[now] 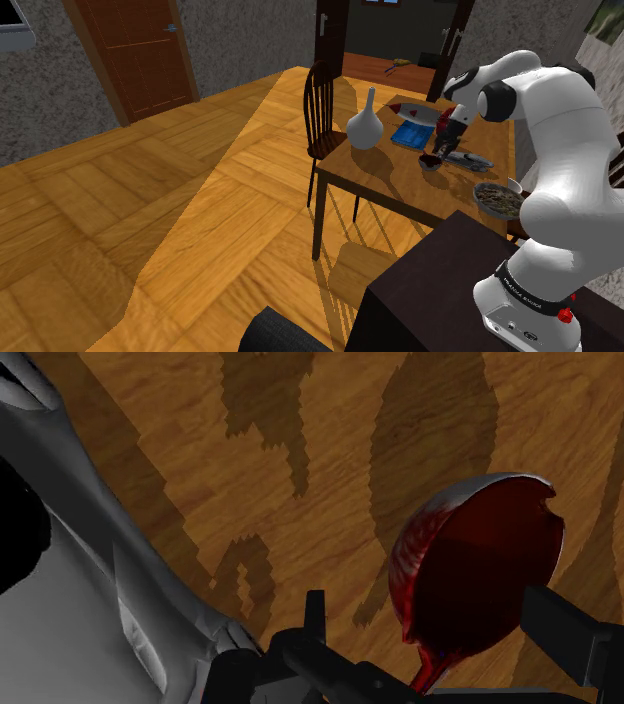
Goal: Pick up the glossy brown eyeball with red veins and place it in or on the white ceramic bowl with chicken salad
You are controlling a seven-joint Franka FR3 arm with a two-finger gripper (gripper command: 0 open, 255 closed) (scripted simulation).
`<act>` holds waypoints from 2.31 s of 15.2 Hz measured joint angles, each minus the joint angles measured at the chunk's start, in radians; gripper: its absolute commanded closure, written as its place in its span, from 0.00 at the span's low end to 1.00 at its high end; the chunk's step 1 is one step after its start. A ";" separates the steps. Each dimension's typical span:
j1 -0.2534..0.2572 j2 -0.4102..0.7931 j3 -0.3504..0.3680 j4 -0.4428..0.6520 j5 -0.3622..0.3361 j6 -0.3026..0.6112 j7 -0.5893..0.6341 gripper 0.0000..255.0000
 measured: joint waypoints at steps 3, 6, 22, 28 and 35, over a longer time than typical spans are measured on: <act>0.011 0.006 0.005 -0.033 0.008 0.035 -0.009 0.00; 0.019 0.008 0.008 -0.057 0.013 0.059 -0.015 0.00; 0.019 0.009 0.008 -0.059 0.014 0.063 -0.017 1.00; 0.025 -0.033 -0.002 -0.068 0.003 0.030 -0.005 1.00; 0.034 -0.094 -0.016 -0.078 -0.014 -0.017 0.011 1.00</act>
